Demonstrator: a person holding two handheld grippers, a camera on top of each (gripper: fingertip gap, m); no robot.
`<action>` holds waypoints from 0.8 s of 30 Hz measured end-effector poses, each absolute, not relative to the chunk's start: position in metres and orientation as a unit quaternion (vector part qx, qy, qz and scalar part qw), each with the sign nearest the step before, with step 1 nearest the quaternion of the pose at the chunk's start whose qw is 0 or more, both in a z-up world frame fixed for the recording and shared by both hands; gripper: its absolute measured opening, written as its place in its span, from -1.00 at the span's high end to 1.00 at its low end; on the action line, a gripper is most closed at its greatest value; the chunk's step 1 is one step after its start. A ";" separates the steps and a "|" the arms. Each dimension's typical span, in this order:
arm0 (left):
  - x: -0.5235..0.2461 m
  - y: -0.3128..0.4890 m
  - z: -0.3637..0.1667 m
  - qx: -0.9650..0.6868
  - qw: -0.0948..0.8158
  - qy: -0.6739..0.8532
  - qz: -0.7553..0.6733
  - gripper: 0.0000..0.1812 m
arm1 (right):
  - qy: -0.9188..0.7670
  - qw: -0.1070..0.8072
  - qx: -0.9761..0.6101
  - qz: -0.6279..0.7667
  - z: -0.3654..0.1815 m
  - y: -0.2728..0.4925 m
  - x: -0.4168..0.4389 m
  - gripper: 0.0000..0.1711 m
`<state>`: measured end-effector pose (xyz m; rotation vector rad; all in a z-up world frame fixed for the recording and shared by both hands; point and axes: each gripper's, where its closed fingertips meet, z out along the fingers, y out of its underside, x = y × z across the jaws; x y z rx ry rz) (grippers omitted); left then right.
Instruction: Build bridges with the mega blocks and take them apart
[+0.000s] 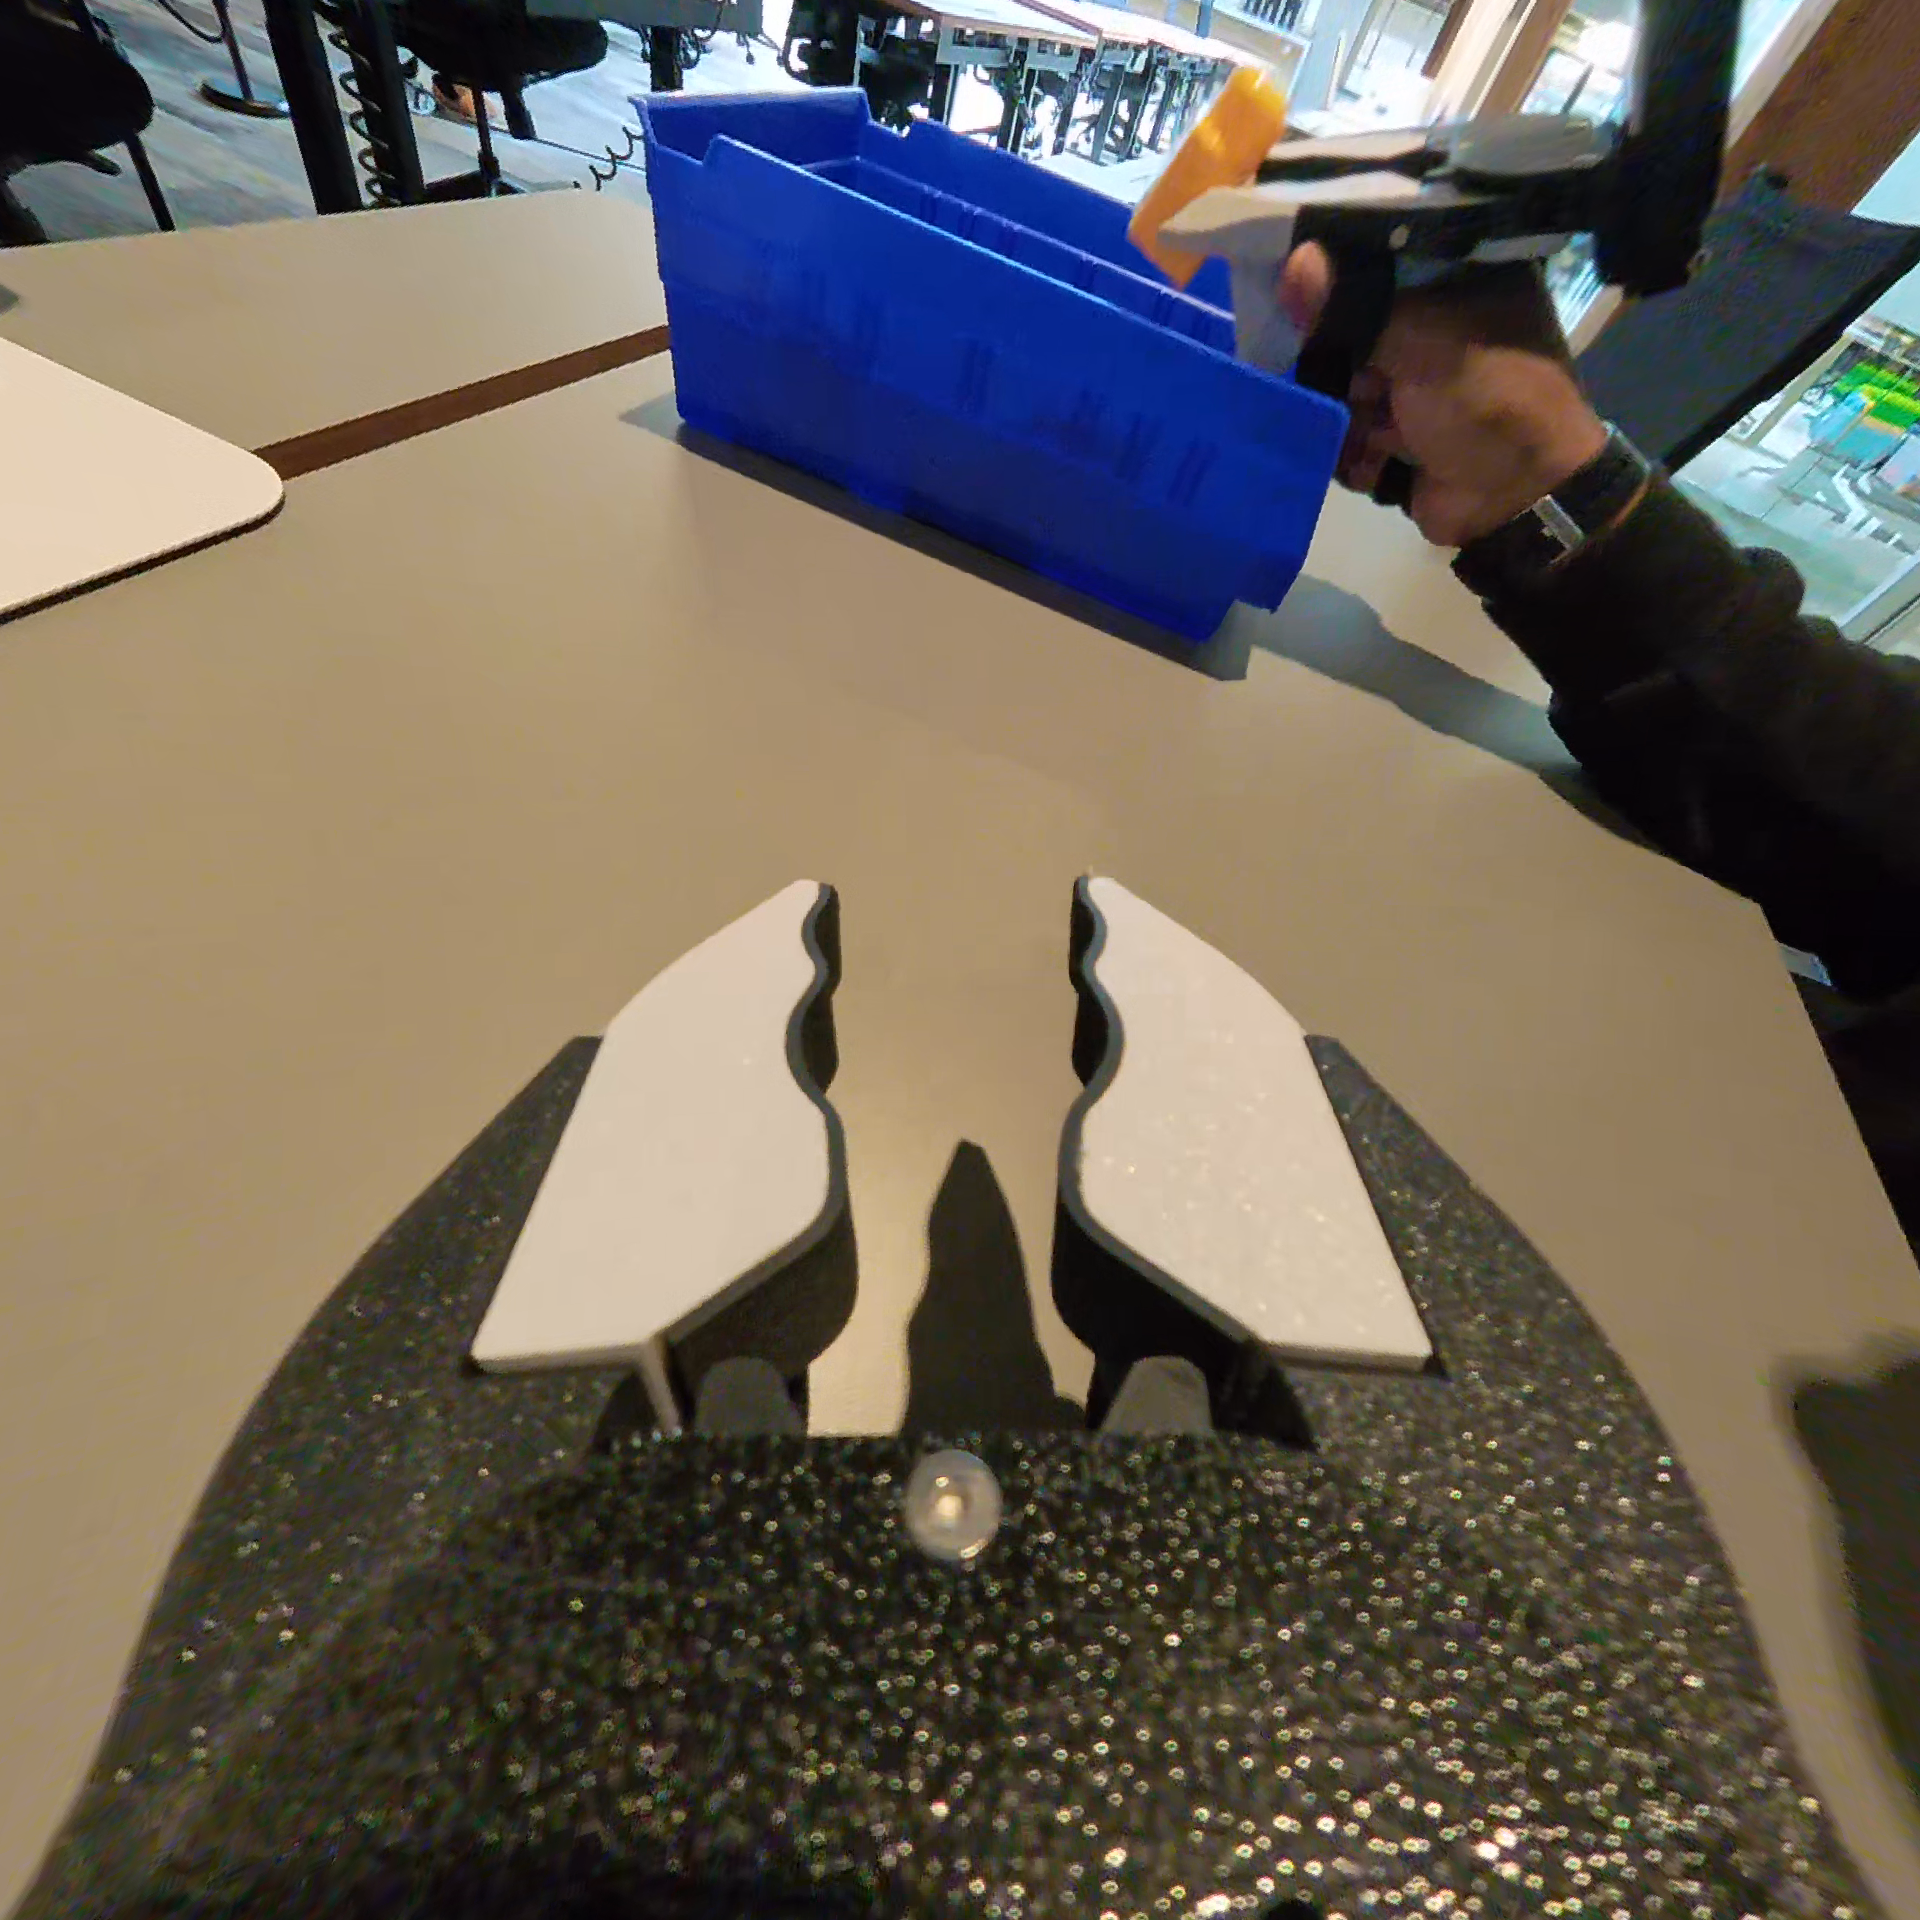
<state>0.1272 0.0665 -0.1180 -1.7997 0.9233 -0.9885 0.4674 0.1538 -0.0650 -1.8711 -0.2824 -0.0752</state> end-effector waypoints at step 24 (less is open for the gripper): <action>0.125 0.072 -0.117 -0.725 0.430 0.353 -0.407 0.54 | -0.415 0.550 -0.723 0.043 -0.089 0.074 0.231 0.57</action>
